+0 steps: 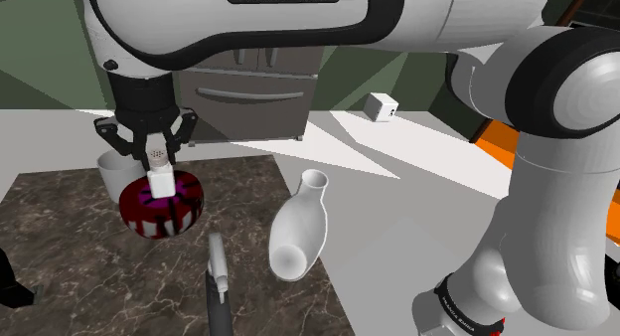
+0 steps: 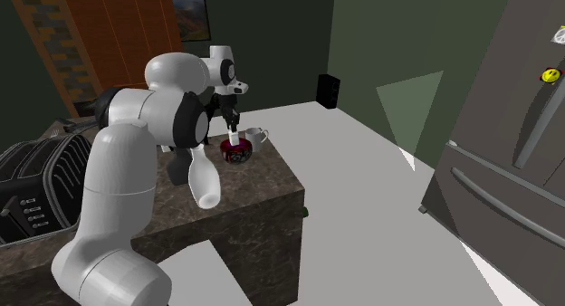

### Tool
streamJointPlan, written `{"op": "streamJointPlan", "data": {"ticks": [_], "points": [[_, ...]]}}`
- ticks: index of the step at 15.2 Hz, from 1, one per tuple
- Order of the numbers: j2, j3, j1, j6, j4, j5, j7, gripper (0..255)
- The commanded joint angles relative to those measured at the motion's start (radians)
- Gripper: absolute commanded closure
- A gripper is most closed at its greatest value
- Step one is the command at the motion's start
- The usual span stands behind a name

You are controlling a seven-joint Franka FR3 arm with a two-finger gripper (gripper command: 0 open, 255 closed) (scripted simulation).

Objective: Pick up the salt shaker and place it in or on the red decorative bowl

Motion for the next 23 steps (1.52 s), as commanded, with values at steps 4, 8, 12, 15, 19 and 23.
{"op": "streamJointPlan", "data": {"ticks": [4,8,12,15,19,23], "points": [[0.001,0.0,0.0,0.002,-0.001,0.0,0.0,255],[0.001,0.0,0.0,0.002,-0.001,0.0,0.0,0],[0.0,0.001,0.003,-0.031,0.032,0.001,-0.002,0],[0.009,0.003,0.017,-0.13,0.14,0.0,-0.006,0],[0.009,0.003,0.017,-0.13,0.14,0.0,-0.006,0],[0.009,0.003,0.017,-0.129,0.14,0.0,-0.006,0]]}}
